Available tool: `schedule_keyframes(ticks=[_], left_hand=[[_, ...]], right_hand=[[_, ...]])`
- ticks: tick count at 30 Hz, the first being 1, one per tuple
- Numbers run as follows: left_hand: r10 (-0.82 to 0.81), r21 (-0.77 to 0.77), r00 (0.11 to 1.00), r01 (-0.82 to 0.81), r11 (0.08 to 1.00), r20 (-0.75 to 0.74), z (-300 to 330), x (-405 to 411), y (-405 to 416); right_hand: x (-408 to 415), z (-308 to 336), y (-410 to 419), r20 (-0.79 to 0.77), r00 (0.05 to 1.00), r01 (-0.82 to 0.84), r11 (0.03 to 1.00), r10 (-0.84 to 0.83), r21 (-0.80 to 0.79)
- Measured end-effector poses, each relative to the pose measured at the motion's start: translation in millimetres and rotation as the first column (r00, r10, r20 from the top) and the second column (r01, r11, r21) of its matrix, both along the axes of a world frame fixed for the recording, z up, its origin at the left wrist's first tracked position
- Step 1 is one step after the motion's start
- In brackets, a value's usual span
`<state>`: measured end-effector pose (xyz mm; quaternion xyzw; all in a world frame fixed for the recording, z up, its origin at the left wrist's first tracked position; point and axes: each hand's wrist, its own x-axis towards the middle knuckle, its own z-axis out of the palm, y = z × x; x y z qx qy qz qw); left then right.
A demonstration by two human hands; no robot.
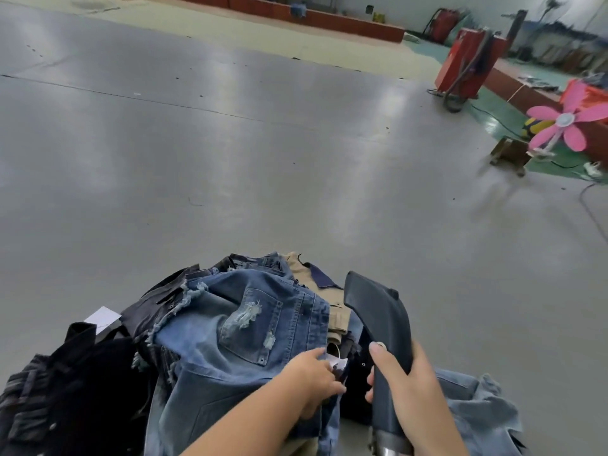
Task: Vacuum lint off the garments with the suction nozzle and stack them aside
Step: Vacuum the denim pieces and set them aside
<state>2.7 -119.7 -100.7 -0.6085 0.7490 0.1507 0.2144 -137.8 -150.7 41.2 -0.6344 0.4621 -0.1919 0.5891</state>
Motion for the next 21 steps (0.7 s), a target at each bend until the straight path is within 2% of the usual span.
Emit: schedule_keyframes(ticks=[2,4,5,6,7,8,9,10,11,12,13,15,18,19,21], left_hand=[[-0.058,-0.008,0.975,0.061,0.998,0.217,15,4,-13],[0.044,-0.086,0.961,-0.021,0.996,0.272,44,25,-16],[0.109,-0.117,0.961,-0.081,0.99,0.255,62,42,-14],[0.182,-0.144,0.967,-0.157,0.977,0.176,82,58,-9],[0.252,-0.157,0.968,-0.249,0.956,0.003,105,72,1],[0.312,-0.159,0.915,-0.358,0.92,-0.255,129,83,14],[0.332,-0.167,0.768,-0.49,0.856,-0.548,154,89,27],[0.277,-0.163,0.536,-0.634,0.756,-0.798,176,92,41],[0.138,-0.14,0.298,-0.744,0.654,-0.944,195,93,54],[0.002,-0.105,0.131,-0.801,0.59,-0.991,212,92,66],[-0.065,-0.075,0.047,-0.83,0.552,-0.997,223,90,79],[-0.028,-0.041,0.031,-0.881,0.471,-0.999,229,84,101],[0.312,0.024,0.053,-0.971,0.24,-0.949,202,71,126],[0.416,0.07,0.009,-0.982,0.173,-0.909,190,63,134],[0.517,0.225,-0.158,-0.972,0.069,-0.841,167,44,150]], right_hand=[[2,0,-3,0.002,1.0,0.007,1.0,-0.007,0.002],[3,3,-2,0.019,1.0,0.01,1.0,-0.011,0.006],[1,4,-1,0.033,0.999,0.012,1.0,-0.012,0.005],[0,5,1,0.044,0.999,0.01,1.0,-0.01,0.004],[-2,7,4,0.055,0.998,0.007,1.0,-0.008,0.005],[-2,9,7,0.068,0.998,0.012,1.0,-0.012,0.005],[-3,12,9,0.083,0.996,0.022,1.0,-0.022,0.004],[-3,15,12,0.099,0.995,0.034,0.999,-0.034,-0.002],[-2,18,14,0.117,0.992,0.052,0.999,-0.051,-0.01],[-2,22,16,0.137,0.988,0.075,0.997,-0.071,-0.022],[-2,24,17,0.152,0.984,0.101,0.994,-0.094,-0.036],[-2,29,21,0.182,0.974,0.146,0.988,-0.133,-0.06],[-4,35,27,0.185,0.975,0.14,0.988,-0.125,-0.068],[-4,36,31,0.174,0.979,0.119,0.991,-0.105,-0.069],[-1,38,38,0.158,0.987,0.048,0.997,-0.037,-0.067]])
